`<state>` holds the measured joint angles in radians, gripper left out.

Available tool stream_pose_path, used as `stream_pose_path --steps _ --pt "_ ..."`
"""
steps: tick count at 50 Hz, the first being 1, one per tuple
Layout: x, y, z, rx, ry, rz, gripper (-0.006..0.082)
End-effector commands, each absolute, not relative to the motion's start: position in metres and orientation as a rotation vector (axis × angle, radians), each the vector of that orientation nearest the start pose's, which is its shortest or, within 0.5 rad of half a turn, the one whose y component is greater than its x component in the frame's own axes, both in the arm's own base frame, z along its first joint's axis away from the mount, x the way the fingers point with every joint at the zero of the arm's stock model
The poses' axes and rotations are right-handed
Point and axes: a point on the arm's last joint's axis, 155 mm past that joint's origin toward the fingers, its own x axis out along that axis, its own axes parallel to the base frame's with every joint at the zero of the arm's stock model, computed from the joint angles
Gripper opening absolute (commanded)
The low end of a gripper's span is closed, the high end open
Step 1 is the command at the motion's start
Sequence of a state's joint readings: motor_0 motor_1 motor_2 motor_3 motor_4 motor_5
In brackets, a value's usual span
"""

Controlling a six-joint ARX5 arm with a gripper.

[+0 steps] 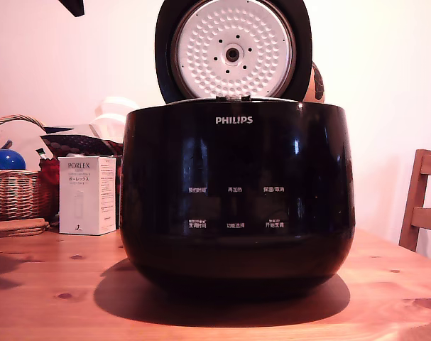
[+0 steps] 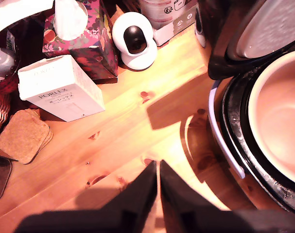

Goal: Close the rice cooker by pressing the lid down with medium force

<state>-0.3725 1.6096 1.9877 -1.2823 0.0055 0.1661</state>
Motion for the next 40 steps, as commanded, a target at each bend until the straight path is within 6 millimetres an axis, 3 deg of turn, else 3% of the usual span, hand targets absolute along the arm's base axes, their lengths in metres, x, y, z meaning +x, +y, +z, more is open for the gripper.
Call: stream_pose_path --steps 1,16,23,31,40 --pt "0.389 -0.129 0.338 0.277 0.754 -0.372 -0.0021" --pt "0.414 -0.12 0.362 0.247 0.634 -0.33 -0.0021" --pt "0.43 -0.123 0.385 0.23 0.524 -0.325 -0.0021" --pt "0.439 -0.143 0.413 0.195 0.393 -0.407 -0.0021" --pt "0.44 -0.171 0.416 0.146 0.361 -0.558 -0.0021"
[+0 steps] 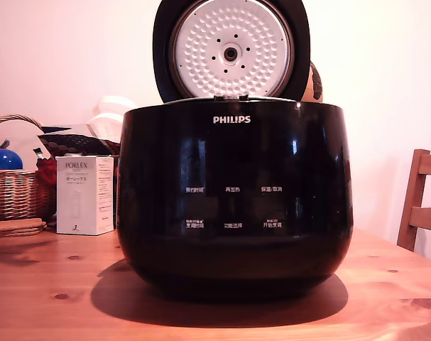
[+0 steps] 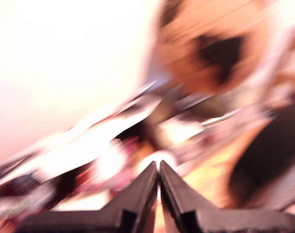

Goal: Close the rice cooker by pressing the lid down with medium force

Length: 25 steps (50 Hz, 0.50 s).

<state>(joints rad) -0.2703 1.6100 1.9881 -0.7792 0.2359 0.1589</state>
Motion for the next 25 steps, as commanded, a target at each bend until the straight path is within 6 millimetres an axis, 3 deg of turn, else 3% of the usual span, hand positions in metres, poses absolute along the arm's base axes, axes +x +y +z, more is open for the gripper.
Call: stream_pose_path --steps 1,25 --pt "0.44 -0.174 0.415 0.122 0.368 -0.57 -0.0021" --pt "0.457 -0.229 0.384 -0.119 0.445 -0.845 -0.0021"
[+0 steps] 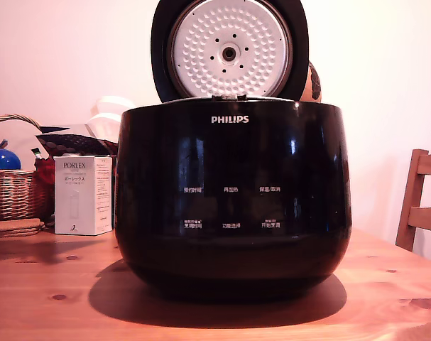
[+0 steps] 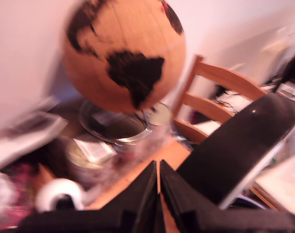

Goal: Close the rice cooker by pressing the lid down with medium force

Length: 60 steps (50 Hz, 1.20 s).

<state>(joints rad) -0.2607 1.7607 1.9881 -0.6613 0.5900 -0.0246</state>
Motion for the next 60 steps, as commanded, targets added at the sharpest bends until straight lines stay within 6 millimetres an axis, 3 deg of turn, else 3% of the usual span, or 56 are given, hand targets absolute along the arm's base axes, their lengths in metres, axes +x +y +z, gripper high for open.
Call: stream_pose_path --steps 1,16,26,48,60 --pt "0.458 -0.231 0.383 -0.126 0.449 -0.851 -0.0021" --pt "0.464 -0.25 0.357 -0.211 0.525 -0.948 -0.0021" --pt "0.459 -0.256 0.353 -0.233 0.551 -0.984 -0.0021" --pt "0.406 -0.295 0.338 -0.285 0.719 -1.145 -0.0021" --pt "0.374 -0.324 0.325 -0.22 0.782 -1.213 -0.0021"
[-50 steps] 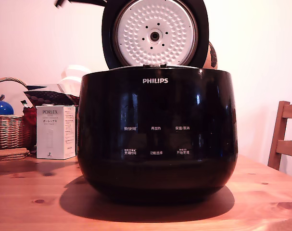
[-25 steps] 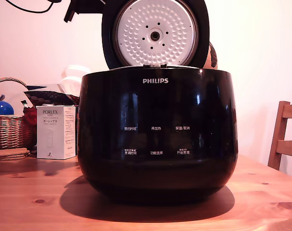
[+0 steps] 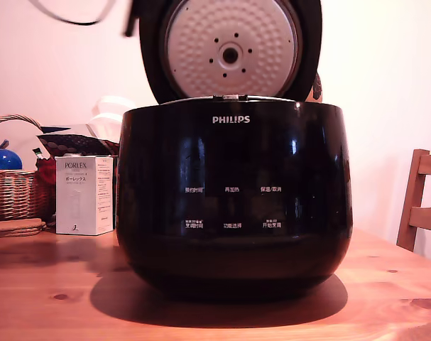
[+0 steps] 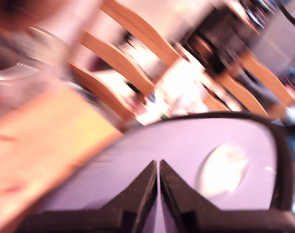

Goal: Close the rice cooker by pressing the lid down with medium force

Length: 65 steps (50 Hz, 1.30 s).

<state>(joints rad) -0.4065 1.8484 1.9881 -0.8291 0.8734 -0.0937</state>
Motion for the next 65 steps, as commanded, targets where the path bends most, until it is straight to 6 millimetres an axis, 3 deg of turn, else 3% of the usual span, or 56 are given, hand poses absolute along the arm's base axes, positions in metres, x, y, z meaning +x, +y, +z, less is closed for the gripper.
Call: stream_pose_path --steps 1,11,21,37,59,65 --pt "0.372 -0.325 0.323 -0.216 0.788 -1.212 -0.0021" --pt "0.363 -0.333 0.297 -0.077 0.84 -1.131 -0.0021" --pt "0.367 -0.323 0.271 0.057 0.889 -0.979 -0.0021" --pt "0.344 -0.313 0.247 0.136 1.017 -0.927 -0.0021" --pt "0.331 -0.306 0.269 0.158 0.891 -0.892 -0.0021" --pt "0.324 -0.3 0.267 0.147 0.849 -0.886 -0.0021"
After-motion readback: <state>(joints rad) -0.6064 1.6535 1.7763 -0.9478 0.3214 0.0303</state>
